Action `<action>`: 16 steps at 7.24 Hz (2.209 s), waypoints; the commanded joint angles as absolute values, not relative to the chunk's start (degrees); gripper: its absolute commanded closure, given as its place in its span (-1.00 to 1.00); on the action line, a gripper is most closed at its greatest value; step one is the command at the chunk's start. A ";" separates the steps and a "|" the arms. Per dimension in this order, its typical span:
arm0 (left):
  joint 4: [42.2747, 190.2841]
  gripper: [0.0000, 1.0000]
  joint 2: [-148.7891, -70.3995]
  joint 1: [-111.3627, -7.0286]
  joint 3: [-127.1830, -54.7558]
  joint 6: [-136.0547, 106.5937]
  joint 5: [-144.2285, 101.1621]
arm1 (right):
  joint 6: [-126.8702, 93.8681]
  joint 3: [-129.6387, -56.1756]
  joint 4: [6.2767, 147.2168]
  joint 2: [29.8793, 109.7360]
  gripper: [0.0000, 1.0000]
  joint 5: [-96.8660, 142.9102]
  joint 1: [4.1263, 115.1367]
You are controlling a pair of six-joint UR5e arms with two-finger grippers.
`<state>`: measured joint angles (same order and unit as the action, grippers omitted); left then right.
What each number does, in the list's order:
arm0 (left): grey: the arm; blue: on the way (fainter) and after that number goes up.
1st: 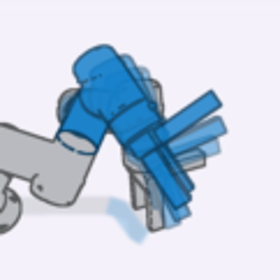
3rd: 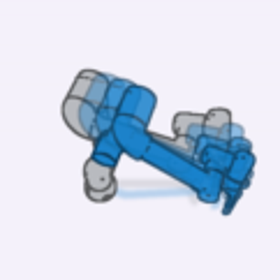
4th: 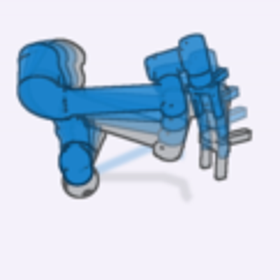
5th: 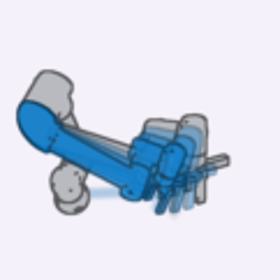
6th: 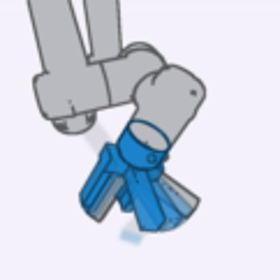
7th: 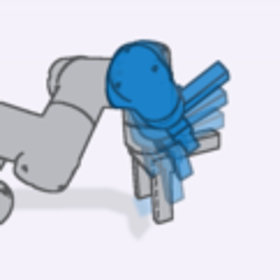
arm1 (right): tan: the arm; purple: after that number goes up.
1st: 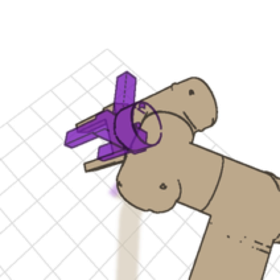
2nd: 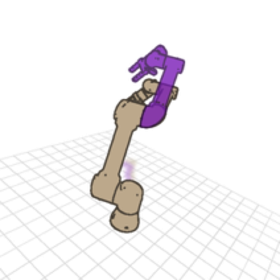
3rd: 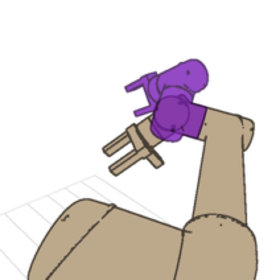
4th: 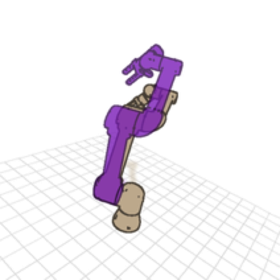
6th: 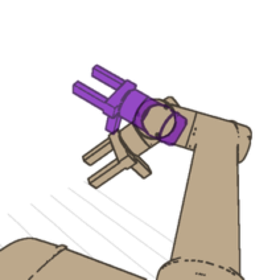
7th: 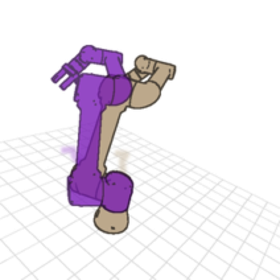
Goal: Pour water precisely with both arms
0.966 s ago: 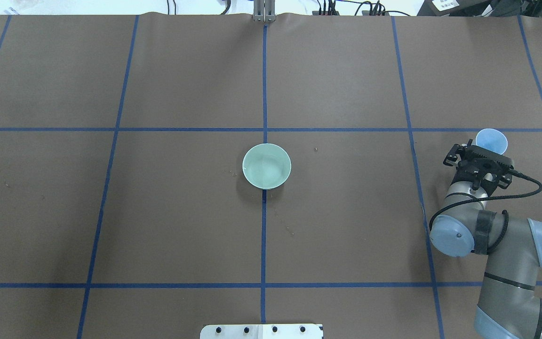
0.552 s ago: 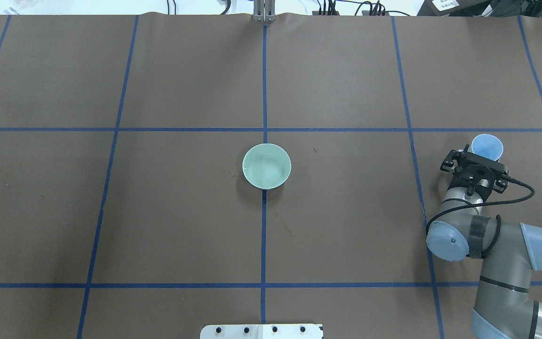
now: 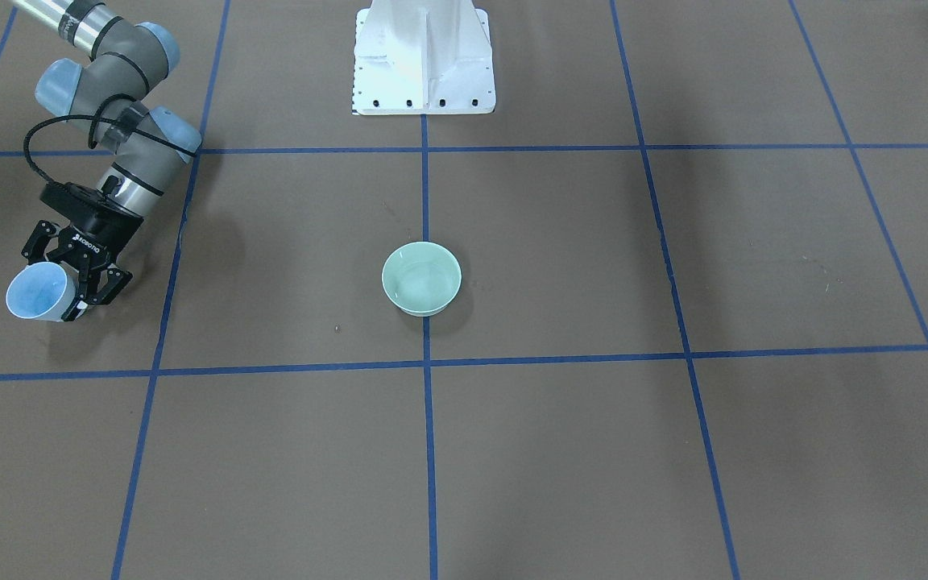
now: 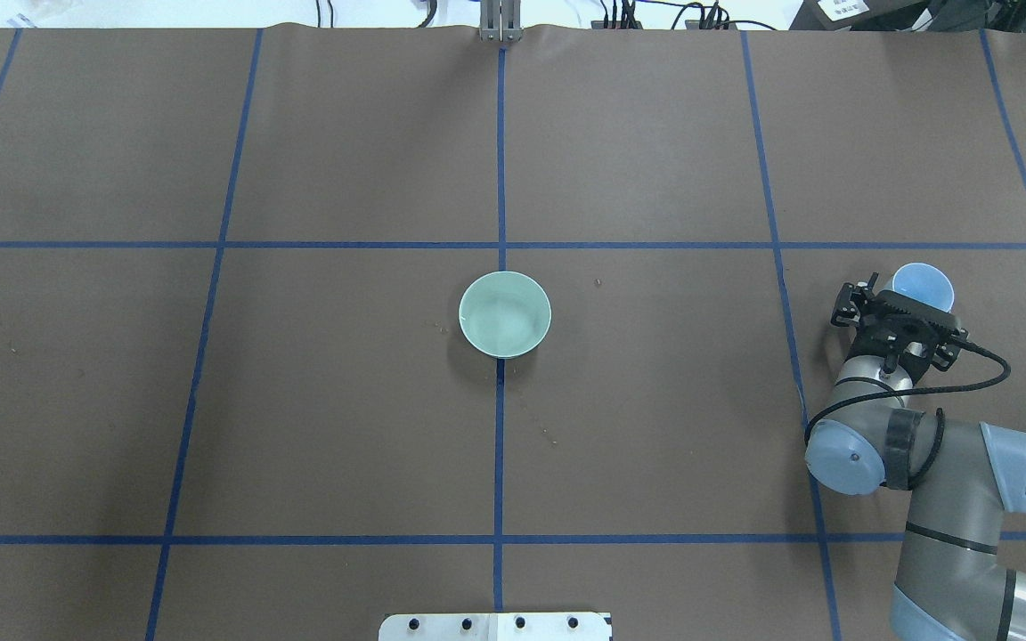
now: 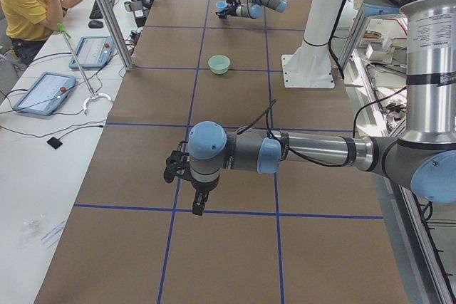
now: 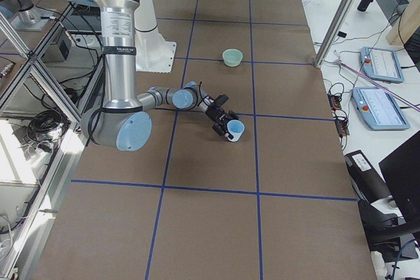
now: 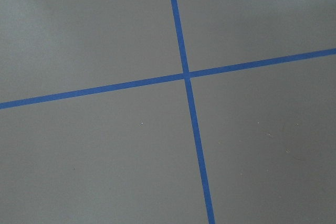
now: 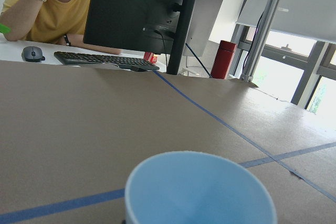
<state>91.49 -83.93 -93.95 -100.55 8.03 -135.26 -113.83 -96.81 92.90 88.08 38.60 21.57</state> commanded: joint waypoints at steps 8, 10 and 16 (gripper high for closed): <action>91.32 -1.00 -84.20 -93.87 -100.37 8.00 -135.26 | -113.73 -102.03 92.90 91.05 -1.00 36.91 22.50; 91.32 -1.00 -84.20 -93.87 -100.37 8.00 -135.26 | -112.68 -103.53 92.90 91.32 -1.00 36.91 24.33; 91.32 -1.00 -84.46 -93.87 -100.46 7.91 -135.18 | -87.51 -110.30 92.11 85.45 -1.00 48.64 35.66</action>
